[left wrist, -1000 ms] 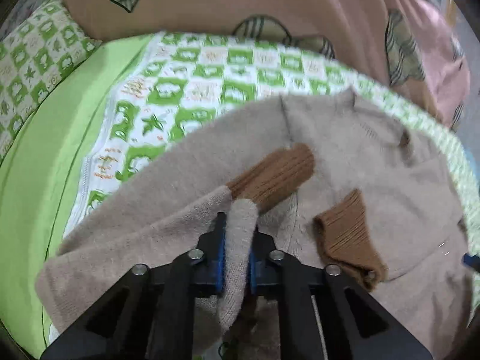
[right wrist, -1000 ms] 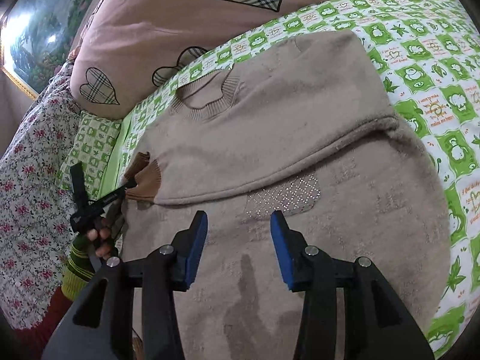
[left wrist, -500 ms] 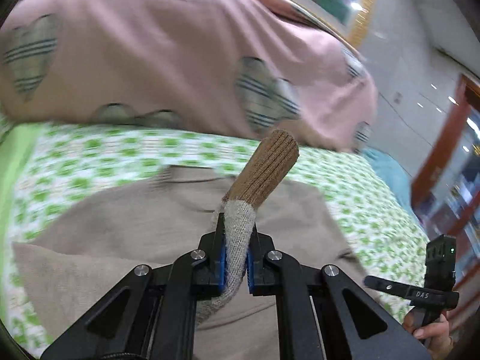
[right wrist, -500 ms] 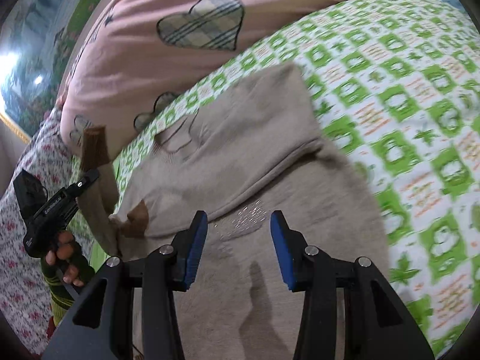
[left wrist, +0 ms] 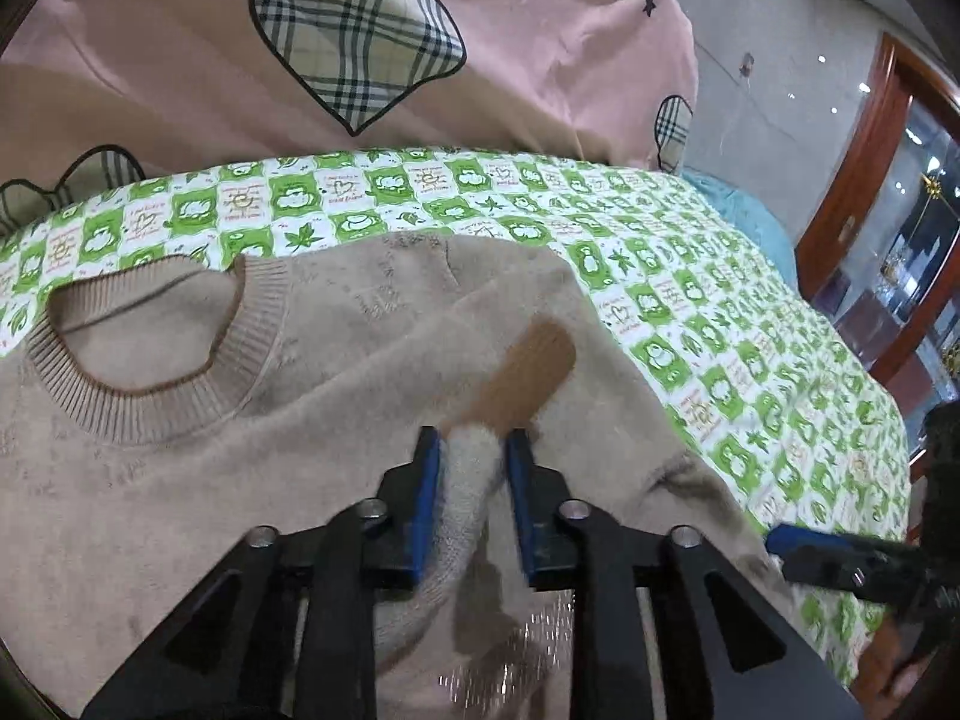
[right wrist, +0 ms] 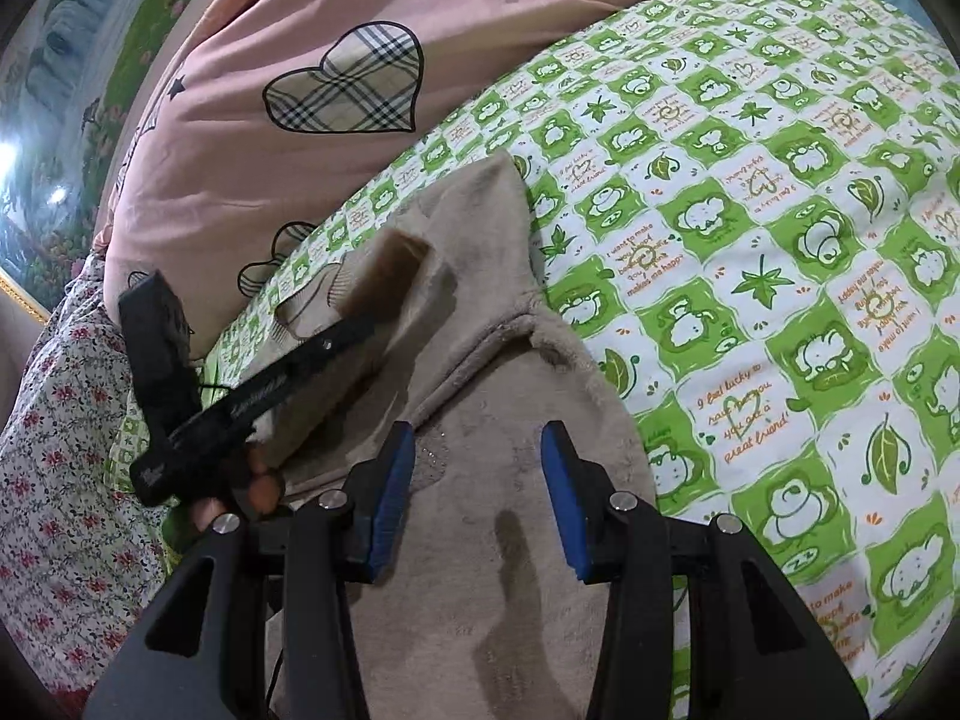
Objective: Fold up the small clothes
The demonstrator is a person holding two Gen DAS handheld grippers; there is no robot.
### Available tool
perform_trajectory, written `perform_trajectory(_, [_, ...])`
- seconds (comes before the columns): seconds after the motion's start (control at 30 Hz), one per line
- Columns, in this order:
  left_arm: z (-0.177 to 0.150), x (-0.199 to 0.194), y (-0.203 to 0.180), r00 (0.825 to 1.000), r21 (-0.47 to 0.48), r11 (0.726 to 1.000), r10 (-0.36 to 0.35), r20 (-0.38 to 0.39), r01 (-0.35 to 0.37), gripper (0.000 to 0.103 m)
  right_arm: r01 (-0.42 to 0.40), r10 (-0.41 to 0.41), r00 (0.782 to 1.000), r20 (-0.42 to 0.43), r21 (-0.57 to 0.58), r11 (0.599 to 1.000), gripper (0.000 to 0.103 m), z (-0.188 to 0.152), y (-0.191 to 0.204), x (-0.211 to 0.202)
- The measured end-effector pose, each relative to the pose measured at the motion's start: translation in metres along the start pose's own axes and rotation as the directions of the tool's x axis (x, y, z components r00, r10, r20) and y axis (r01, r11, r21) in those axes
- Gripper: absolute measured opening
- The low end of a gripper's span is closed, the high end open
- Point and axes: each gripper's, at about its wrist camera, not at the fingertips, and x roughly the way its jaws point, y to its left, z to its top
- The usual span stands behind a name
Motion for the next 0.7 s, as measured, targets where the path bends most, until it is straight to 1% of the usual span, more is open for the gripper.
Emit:
perform_trajectory(0.03, [-0.003, -0.008, 0.002, 1.000, -0.003, 1.000, 0.011, 0.006, -0.011, 0.048, 0.001, -0.001, 1.000, 0.000, -0.002, 1.000, 0.045, 0.001, 0.000, 0.002])
perform_trajectory(0.1, [-0.012, -0.030, 0.007, 0.998, -0.007, 0.999, 0.047, 0.033, -0.047, 0.056, -0.004, 0.004, 1.000, -0.005, -0.008, 1.000, 0.045, 0.005, 0.003, 0.007])
perform_trajectory(0.17, [-0.025, -0.056, 0.017, 0.996, -0.023, 0.997, 0.080, 0.050, -0.079, 0.058, -0.018, 0.018, 1.000, -0.012, -0.026, 1.000, 0.045, 0.010, 0.010, 0.013])
perform_trajectory(0.2, [-0.033, -0.068, 0.022, 0.993, -0.037, 0.994, 0.104, 0.058, -0.102, 0.062, -0.023, 0.023, 1.000, -0.016, -0.037, 0.999, 0.045, 0.011, 0.013, 0.016])
perform_trajectory(0.23, [-0.043, -0.082, 0.030, 0.989, -0.060, 0.990, 0.134, 0.068, -0.130, 0.064, -0.031, 0.030, 0.999, -0.022, -0.058, 0.998, 0.045, 0.015, 0.019, 0.022])
perform_trajectory(0.3, [-0.069, -0.109, 0.049, 0.977, -0.118, 0.975, 0.200, 0.078, -0.191, 0.065, -0.039, 0.036, 0.999, -0.037, -0.083, 0.996, 0.045, 0.021, 0.026, 0.033])
perform_trajectory(0.33, [-0.083, -0.121, 0.059, 0.967, -0.153, 0.961, 0.245, 0.077, -0.231, 0.065, -0.041, 0.036, 0.998, -0.050, -0.094, 0.995, 0.045, 0.025, 0.030, 0.042])
perform_trajectory(0.4, [-0.112, -0.142, 0.086, 0.938, -0.243, 0.915, 0.342, 0.049, -0.321, 0.065, -0.041, 0.034, 0.998, -0.058, -0.112, 0.993, 0.045, 0.033, 0.033, 0.054])
perform_trajectory(0.47, [-0.139, -0.163, 0.115, 0.919, -0.353, 0.863, 0.393, 0.021, -0.362, 0.065, -0.011, 0.003, 0.998, -0.062, -0.137, 0.991, 0.045, 0.044, 0.035, 0.069])
perform_trajectory(0.53, [-0.157, -0.173, 0.137, 0.911, -0.425, 0.824, 0.412, -0.006, -0.375, 0.065, 0.022, -0.032, 0.997, -0.066, -0.148, 0.989, 0.045, 0.053, 0.032, 0.082])
perform_trajectory(0.57, [-0.162, -0.175, 0.146, 0.911, -0.447, 0.811, 0.412, -0.019, -0.377, 0.065, 0.031, -0.043, 0.996, -0.075, -0.151, 0.988, 0.045, 0.056, 0.031, 0.088])
perform_trajectory(0.6, [-0.163, -0.175, 0.153, 0.910, -0.456, 0.805, 0.413, -0.027, -0.379, 0.065, 0.043, -0.058, 0.994, -0.091, -0.154, 0.987, 0.045, 0.059, 0.030, 0.097])
perform_trajectory(0.67, [-0.157, -0.171, 0.160, 0.902, -0.450, 0.801, 0.430, -0.026, -0.395, 0.065, 0.035, -0.054, 0.992, -0.115, -0.159, 0.987, 0.045, 0.060, 0.031, 0.108])
perform_trajectory(0.7, [-0.153, -0.169, 0.162, 0.899, -0.445, 0.801, 0.437, -0.023, -0.401, 0.065, 0.023, -0.045, 0.991, -0.125, -0.177, 0.984, 0.043, 0.059, 0.035, 0.112])
